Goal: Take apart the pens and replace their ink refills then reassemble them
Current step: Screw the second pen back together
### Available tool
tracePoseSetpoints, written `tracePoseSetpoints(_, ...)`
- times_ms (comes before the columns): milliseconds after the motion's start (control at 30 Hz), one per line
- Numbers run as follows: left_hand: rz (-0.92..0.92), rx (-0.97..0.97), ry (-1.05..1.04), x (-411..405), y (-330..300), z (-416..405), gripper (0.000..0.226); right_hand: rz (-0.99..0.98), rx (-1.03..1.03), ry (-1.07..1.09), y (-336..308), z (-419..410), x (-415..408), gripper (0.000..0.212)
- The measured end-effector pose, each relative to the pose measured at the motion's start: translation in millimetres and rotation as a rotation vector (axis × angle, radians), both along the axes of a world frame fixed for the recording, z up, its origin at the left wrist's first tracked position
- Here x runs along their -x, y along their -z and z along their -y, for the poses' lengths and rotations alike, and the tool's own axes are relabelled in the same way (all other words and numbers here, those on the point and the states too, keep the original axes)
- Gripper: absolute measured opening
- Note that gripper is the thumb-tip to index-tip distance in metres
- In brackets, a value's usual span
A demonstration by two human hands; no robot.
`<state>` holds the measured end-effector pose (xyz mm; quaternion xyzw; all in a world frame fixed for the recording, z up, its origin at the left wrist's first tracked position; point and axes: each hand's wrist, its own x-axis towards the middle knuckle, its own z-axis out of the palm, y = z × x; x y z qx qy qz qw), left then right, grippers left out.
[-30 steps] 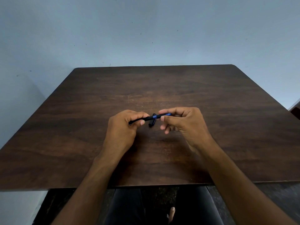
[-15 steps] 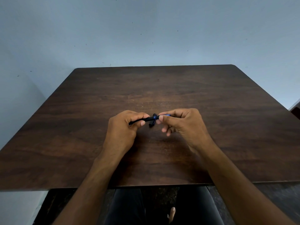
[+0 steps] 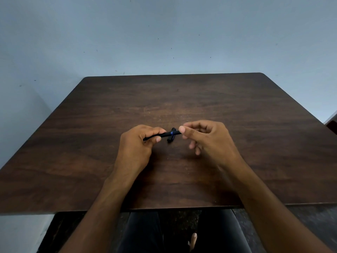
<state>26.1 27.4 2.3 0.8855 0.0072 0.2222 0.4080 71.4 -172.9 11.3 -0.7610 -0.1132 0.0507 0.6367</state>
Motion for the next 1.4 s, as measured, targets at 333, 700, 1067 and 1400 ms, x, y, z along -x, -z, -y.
tracePoseSetpoints(333,-0.021,0.010,-0.003,0,2,2,0.029,0.096,-0.008,0.067,-3,1,3,0.004)
tracePoseSetpoints(700,-0.014,-0.013,0.017,2,1,3,0.030,0.190,0.278,0.105,0,-6,2,0.043)
tracePoseSetpoints(1067,-0.013,-0.026,0.004,2,1,-1,0.031,0.301,0.246,0.044,-7,2,7,0.013)
tracePoseSetpoints(1400,-0.006,-0.010,0.011,4,0,-1,0.030,0.359,0.314,0.083,-5,1,7,0.026)
